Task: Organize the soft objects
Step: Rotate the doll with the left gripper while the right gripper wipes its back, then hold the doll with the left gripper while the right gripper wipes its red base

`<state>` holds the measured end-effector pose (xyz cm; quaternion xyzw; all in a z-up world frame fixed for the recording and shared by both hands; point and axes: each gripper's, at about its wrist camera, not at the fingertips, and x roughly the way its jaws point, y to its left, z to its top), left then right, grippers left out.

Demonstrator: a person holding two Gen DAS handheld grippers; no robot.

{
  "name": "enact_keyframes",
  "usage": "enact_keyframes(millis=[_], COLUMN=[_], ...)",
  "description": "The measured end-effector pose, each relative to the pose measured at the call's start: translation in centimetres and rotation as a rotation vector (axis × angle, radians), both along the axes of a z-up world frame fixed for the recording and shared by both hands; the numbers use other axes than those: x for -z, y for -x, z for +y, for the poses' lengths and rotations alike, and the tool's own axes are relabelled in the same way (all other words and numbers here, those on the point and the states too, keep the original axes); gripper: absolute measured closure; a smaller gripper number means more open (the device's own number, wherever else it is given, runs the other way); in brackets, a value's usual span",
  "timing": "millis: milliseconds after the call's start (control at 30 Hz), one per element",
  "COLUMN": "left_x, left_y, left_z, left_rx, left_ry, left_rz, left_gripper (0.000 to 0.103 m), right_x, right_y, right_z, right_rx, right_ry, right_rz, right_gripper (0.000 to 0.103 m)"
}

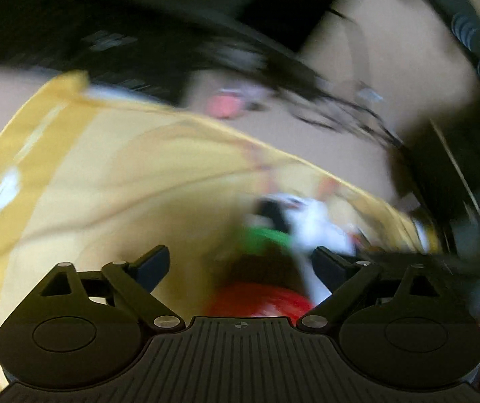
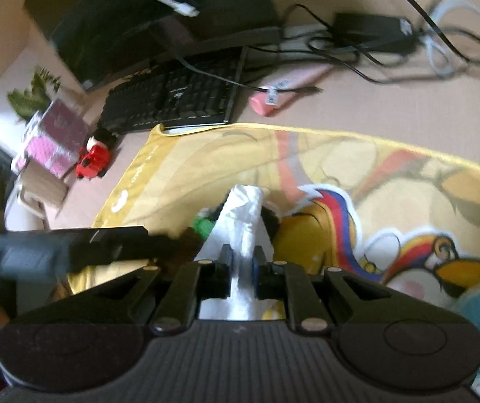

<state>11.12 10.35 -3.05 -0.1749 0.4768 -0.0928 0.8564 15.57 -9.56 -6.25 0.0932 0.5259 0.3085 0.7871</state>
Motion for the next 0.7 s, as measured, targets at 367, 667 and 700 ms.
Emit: enact_keyframes(millis=[367, 667, 700], left_x=[1.9, 2.4, 2.4], left_y=[-1.4, -2.9, -3.0], left_z=[-4.4, -6.5, -6.7], left_rx=[0.178, 0.233, 0.236], left_ry=[-0.221, -0.367, -0.377], left_rz=[0.113, 0.113, 0.115], left_gripper=[0.006, 0.014, 0.027], right_x=[1.6, 0.9, 0.8], right_y=[-0.7, -0.8, -0.7], right_z=[-2.6, -4.0, -4.0], right_rx=[0.105, 0.118, 0.115], right_ry=[0.067, 0.021, 0.019], right_rz=[-0.005, -0.025, -0.032], right_gripper=[0.09, 0.089, 0.089])
